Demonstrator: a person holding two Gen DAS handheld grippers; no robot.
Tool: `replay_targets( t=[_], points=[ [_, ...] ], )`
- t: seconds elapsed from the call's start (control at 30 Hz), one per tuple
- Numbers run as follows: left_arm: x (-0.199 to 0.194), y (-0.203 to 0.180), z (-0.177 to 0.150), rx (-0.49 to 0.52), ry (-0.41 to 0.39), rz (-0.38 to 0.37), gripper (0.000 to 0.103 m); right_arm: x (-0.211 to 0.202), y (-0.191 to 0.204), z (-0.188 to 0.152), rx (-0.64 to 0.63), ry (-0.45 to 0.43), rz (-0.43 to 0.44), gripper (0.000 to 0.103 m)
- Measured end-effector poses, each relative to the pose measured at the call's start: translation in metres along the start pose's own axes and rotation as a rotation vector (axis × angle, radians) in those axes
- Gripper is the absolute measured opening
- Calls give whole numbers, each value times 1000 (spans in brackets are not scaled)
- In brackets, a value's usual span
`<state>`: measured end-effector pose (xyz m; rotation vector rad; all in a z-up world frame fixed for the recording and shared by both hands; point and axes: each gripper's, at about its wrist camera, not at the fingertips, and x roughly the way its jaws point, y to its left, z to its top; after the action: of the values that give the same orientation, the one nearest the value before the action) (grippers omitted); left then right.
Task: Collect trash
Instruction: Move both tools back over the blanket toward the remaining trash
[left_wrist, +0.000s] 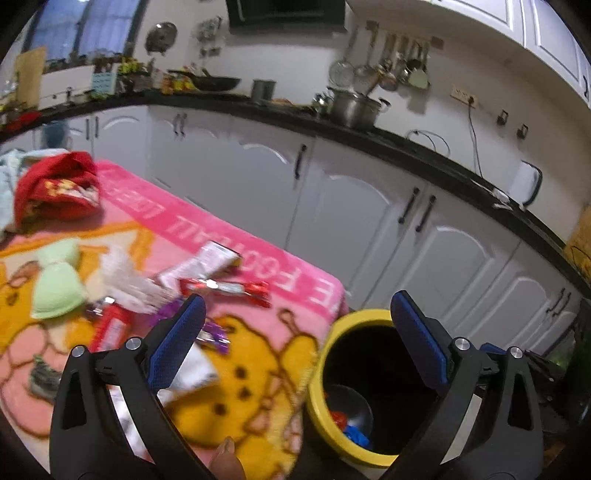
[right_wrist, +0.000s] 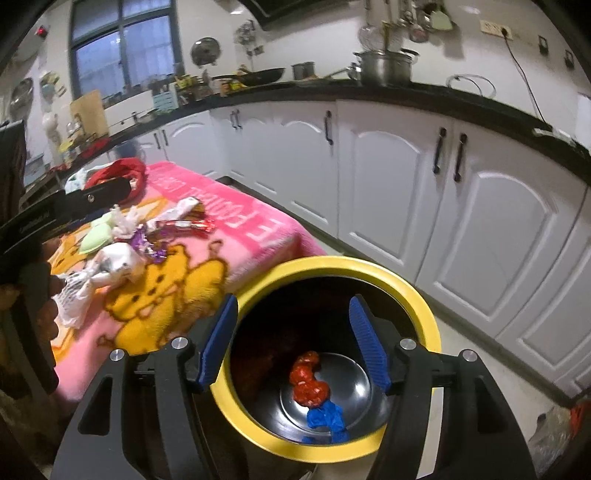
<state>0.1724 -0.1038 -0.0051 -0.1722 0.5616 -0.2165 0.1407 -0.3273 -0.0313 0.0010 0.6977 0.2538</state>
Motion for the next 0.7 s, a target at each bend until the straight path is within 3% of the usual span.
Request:
replay_targets(
  t=[0.7],
  points=[
    [-63, 114, 15, -148, -122, 167, 92, 14, 128, 31, -176, -8, 189, 61]
  ],
)
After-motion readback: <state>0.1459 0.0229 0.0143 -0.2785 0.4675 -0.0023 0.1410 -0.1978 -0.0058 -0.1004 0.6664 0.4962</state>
